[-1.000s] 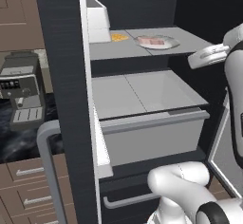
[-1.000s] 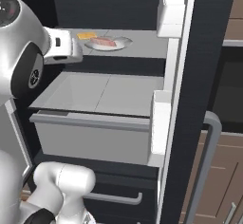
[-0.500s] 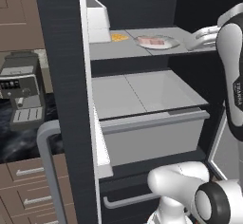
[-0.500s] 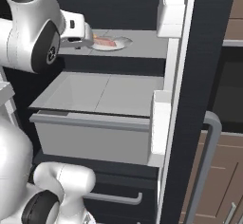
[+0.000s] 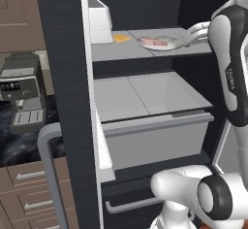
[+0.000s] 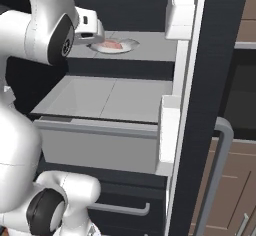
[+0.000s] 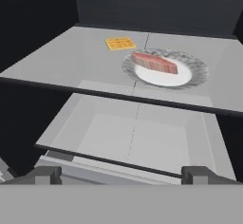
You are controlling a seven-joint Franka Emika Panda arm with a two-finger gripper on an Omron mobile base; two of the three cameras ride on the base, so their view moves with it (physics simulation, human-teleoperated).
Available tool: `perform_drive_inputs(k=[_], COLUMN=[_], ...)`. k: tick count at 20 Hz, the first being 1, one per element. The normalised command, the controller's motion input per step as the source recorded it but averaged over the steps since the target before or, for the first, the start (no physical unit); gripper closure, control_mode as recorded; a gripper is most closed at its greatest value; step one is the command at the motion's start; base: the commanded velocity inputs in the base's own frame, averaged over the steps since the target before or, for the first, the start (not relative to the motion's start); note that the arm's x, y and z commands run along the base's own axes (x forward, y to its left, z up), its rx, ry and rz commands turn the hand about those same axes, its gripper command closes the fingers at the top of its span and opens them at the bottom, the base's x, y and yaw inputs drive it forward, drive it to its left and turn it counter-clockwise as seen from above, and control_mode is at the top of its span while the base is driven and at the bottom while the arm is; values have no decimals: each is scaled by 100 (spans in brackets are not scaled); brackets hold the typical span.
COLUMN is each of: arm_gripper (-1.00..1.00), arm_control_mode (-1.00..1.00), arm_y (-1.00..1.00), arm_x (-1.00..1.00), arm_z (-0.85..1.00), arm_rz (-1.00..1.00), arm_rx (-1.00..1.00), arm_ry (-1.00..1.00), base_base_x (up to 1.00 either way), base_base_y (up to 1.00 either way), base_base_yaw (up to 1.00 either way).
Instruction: Retrieve the steak from the fridge and place it on the saucepan with marinade on the stove.
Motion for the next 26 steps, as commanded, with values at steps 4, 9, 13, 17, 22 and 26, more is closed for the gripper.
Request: perform_drive_inputs(k=[4,9,13,17,22,26], arm_gripper=[-100,-100,-100,-100,-100,-100], arm_control_mode=[-100,-100,-100,-100,-100,-100], arm_y=[0,0,-5,-5,-3,0], arm_x=[30,32,48,46,53,44], arm_z=[-26,-29,-9,-4,-3,0], arm_rz=[0,1,5,5,5,3], arm_rx=[0,0,0,1,1,0], arm_ry=[0,0,0,0,0,0], base_base_x=[0,0,0,0,0,0], base_base_y=[0,0,0,0,0,0], base_base_yaw=[0,0,0,0,0,0])
